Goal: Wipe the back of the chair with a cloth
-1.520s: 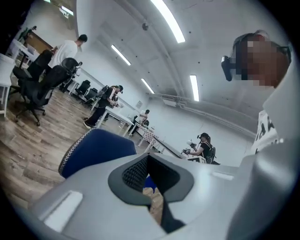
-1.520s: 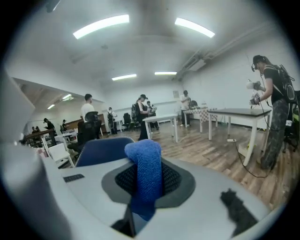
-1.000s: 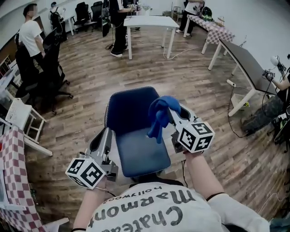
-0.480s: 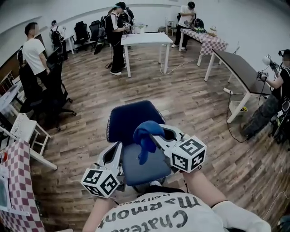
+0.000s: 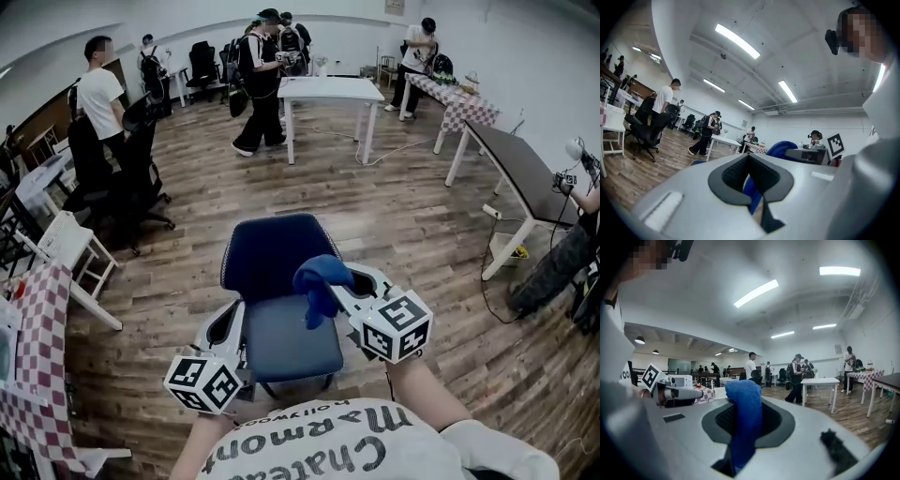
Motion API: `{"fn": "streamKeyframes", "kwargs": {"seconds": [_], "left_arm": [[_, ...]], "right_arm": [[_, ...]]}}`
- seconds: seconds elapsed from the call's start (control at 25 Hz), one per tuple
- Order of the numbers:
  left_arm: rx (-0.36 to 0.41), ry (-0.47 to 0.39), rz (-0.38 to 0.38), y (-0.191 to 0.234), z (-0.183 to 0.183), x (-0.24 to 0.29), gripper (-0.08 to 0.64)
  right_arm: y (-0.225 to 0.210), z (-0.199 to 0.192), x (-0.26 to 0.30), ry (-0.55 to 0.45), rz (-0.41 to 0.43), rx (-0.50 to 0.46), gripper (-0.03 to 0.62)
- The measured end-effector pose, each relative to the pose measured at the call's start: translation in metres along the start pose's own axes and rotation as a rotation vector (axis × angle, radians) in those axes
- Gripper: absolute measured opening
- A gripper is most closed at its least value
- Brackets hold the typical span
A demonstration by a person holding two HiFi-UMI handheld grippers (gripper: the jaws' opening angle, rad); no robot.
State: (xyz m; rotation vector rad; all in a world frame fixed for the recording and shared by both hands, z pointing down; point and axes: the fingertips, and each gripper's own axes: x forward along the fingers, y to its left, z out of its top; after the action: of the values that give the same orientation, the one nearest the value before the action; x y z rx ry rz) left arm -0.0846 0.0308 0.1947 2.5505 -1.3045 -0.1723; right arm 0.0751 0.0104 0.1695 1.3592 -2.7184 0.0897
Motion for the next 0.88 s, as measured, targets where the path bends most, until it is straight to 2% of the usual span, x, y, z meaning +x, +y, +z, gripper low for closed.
{"fn": "streamKeyframes", "kwargs": {"seconds": [0.24,0.6,0.88], "left_arm": [[-0.008,-0.039,0.048,-0.052,-0.020,0.007,0.009],[-0.032,-0.017,0.133,-0.102,-0.065,-0.011,0.008],[-0.034,-0.010,0.181,-0.121,-0.079,-0.022,0.009]], "right_arm": [[-0.020,-0.016,-0.040,0.017,0.058,0.000,0.072],[-0.028,-0.052,-0.086,0.058,0.146,0.025,0.067],[-0.024,-0.066,-0.100,0.084,0.176,-0.082,0.061]]}}
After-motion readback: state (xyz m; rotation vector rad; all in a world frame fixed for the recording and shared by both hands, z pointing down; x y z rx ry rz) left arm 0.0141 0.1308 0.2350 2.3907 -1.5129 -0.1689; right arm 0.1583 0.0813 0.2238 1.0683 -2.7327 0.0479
